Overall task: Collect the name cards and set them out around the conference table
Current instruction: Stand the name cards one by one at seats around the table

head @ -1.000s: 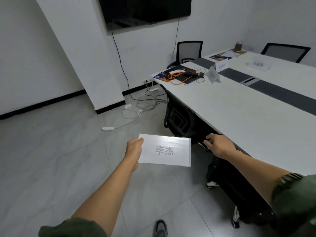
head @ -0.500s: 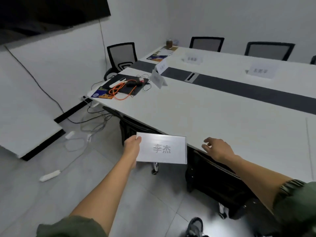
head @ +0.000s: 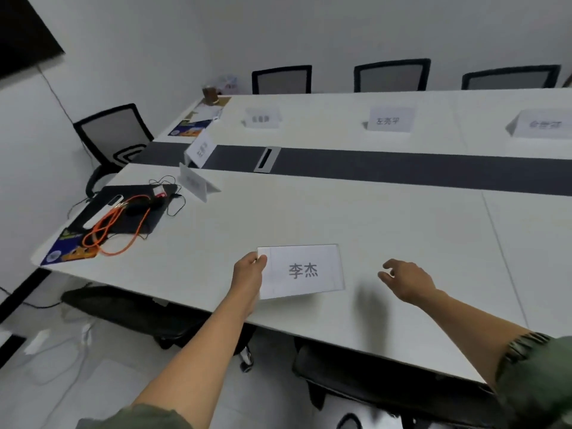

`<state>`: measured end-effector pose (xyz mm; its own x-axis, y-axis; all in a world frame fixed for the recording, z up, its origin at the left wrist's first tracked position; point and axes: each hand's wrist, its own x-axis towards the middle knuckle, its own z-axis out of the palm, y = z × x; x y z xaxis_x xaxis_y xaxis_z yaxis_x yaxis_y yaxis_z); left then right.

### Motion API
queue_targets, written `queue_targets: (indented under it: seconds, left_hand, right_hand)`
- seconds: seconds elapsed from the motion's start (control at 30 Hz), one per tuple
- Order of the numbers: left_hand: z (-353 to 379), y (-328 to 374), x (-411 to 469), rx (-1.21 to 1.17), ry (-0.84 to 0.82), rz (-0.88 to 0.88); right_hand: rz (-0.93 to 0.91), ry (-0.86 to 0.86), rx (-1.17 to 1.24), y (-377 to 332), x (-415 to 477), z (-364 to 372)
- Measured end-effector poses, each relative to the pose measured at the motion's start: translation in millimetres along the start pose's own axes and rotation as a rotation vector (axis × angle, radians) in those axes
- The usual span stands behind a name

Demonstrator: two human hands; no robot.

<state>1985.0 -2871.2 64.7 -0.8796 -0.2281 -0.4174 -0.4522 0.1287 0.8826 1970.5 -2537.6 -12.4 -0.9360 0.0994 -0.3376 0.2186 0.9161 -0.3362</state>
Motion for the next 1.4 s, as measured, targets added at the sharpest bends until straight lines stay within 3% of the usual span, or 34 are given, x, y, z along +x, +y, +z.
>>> queue_targets:
  seconds: [0.43,0.7,0.9,1.13,1.3,1.4]
  left_hand:
    - [134.6,41.0,130.4,-0.021,-0.150,-0.063]
    - [197.5,48.0,225.6,-0.010,-0.231,-0.047]
    - [224.1,32.5,265.3,0.111,-0.355,-0.008]
    - [253.7,19.0,286.2,0.184,-0.472,0.045]
    - [266.4,19.0,293.3,0.289,-0.413,0.125]
    - [252.0,1.3,288.9,0.535,-0.281,0.262]
  right_hand:
    - [0.310,-0.068,-0.040,75.4,77.0,23.0]
    - [0.358,0.123,-0.090,79.3,130.1,46.8]
    - [0.421,0.190,-0.088,88.6,126.7,94.6]
    - [0.421,0.238,-0.087,93.1,129.0,99.7]
    - [0.415,0.248,-0.098,93.9,131.5,98.1]
    - [0.405,0.260,-0.102,95.4,132.3,98.6]
